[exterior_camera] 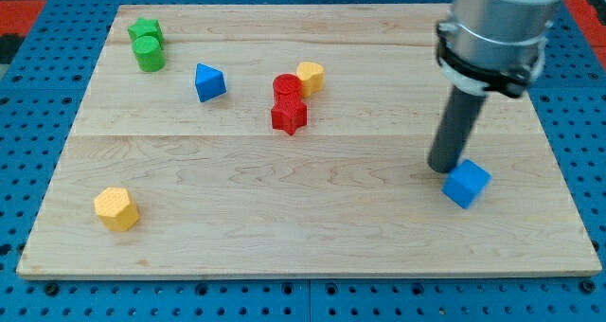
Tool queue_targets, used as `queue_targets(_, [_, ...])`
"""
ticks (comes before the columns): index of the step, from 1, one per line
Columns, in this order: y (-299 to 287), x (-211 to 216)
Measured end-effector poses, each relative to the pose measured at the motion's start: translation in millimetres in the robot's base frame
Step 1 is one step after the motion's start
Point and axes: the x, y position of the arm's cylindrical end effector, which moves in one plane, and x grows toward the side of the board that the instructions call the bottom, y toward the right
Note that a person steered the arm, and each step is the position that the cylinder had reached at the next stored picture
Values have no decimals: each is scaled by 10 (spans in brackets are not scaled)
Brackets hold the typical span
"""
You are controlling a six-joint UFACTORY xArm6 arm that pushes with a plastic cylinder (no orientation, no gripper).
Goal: Place the blue triangle left to the red star
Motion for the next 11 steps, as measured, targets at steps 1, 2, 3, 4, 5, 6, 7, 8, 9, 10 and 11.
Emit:
queue_targets(1, [-90, 175])
queue_targets(2, [-1270, 297])
queue_targets(3, [-2067, -17])
queue_targets(4, [-2779, -378])
queue_targets(5, [-3345, -793])
queue_targets(6, [-3348, -1488])
queue_targets(7, [-3202, -1886])
queue_targets(8, [-2973, -1651])
queue_targets(9, [-3246, -1237])
queue_targets(10, [-3008, -1035])
queue_targets(11, [-3041, -1362])
